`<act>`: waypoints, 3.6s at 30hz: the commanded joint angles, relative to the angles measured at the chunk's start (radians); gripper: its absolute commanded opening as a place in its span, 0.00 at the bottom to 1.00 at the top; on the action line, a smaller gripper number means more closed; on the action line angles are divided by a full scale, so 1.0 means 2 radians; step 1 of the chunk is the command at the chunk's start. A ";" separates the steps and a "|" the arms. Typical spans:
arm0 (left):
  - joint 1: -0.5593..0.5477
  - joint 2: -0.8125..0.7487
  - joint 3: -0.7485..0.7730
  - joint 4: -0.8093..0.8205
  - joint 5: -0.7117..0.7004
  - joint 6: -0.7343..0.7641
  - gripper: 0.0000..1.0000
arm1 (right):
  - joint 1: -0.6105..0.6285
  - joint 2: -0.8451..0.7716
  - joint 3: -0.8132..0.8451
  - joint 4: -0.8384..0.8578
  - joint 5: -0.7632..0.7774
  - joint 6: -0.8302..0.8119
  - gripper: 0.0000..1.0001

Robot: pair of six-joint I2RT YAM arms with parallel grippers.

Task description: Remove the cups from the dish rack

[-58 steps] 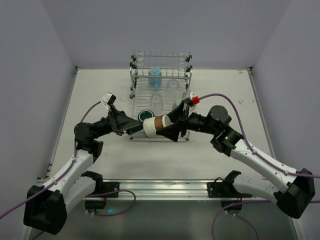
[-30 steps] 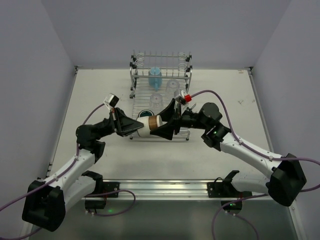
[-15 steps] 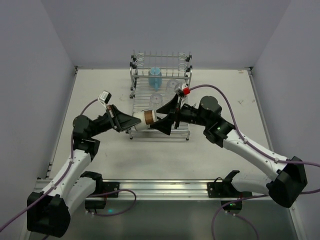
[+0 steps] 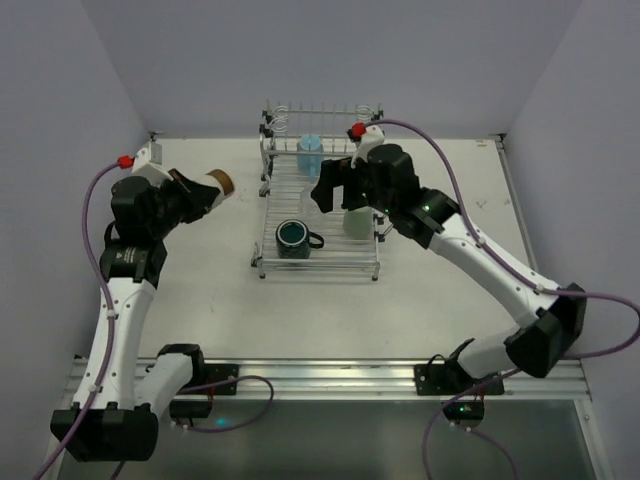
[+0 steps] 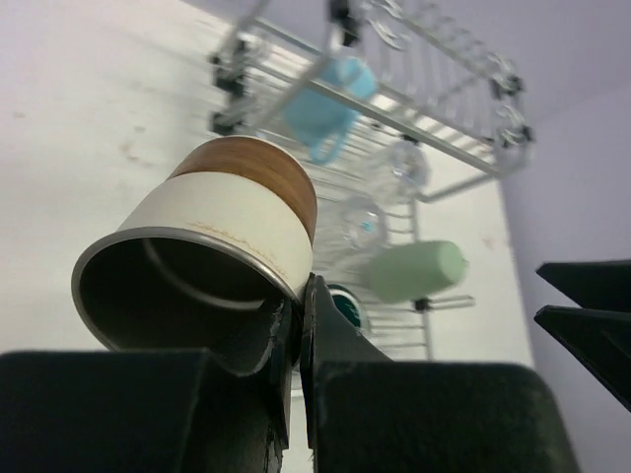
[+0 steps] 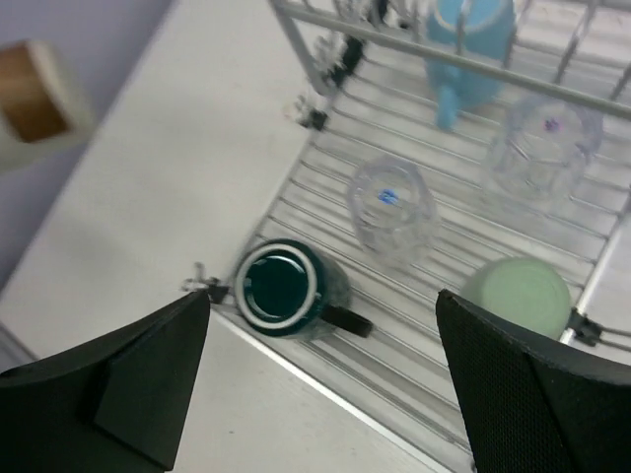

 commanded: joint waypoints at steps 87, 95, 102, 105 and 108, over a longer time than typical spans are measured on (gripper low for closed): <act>-0.100 0.083 0.014 0.030 0.063 0.116 0.81 | -0.079 0.233 0.118 -0.195 0.089 -0.061 0.10; -0.112 0.094 -0.019 0.081 0.087 0.103 0.84 | -0.079 0.137 0.100 -0.184 0.074 -0.060 0.00; -0.113 0.124 -0.038 0.148 0.169 0.061 0.85 | -0.079 0.025 0.080 -0.182 0.038 -0.057 0.00; -0.113 0.131 -0.045 0.220 0.215 0.030 0.85 | -0.080 -0.029 0.055 -0.159 0.001 -0.057 0.00; -0.113 0.141 -0.064 0.306 0.273 -0.035 0.85 | -0.085 -0.085 0.015 -0.119 -0.065 -0.049 0.00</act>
